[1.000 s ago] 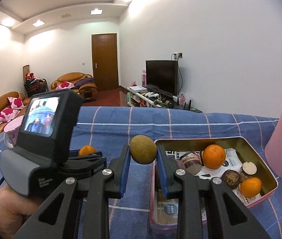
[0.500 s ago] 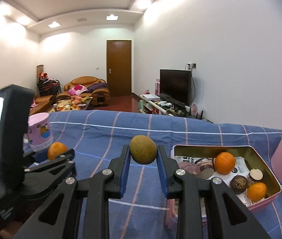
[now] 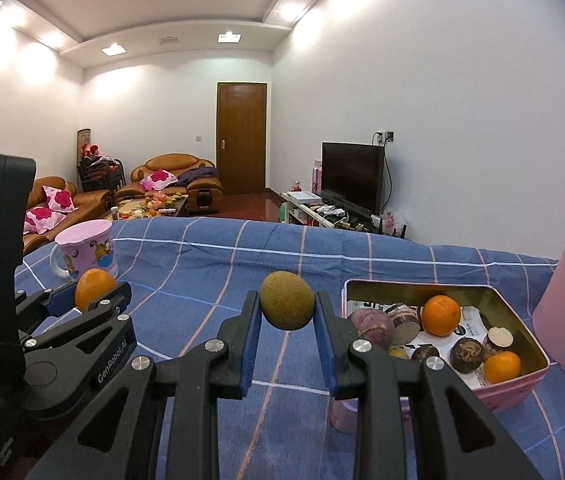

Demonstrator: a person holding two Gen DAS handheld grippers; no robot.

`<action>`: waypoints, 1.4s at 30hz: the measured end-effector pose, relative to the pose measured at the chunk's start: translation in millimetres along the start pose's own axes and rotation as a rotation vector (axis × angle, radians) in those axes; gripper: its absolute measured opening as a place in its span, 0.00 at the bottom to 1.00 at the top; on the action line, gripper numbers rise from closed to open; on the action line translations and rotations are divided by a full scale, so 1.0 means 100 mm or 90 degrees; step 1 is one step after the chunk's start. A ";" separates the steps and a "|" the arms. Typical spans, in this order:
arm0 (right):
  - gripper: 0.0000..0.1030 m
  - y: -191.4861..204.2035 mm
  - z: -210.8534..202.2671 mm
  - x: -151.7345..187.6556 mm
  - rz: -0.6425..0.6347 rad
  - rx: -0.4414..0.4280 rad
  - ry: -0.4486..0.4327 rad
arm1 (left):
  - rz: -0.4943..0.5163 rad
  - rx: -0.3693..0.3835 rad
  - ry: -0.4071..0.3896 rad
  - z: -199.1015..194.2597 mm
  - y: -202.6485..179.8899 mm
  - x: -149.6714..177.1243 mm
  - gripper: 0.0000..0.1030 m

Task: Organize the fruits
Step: 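Lift and carry the small fruit with the right gripper while the left carries the orange over the tin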

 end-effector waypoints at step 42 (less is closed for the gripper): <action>0.27 -0.80 -0.48 0.17 0.037 0.056 0.017 | 0.050 0.074 -0.016 -0.55 -0.76 0.17 0.37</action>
Point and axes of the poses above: each gripper's, at about its wrist camera, not at the fingertips, and z roughly the way its jaws point, y to its left, x to its underside, the point moved 3 cm from there along z, roughly the way its jaws point, and after that the axes turned 13 degrees about -x, right-handed, at the moved point
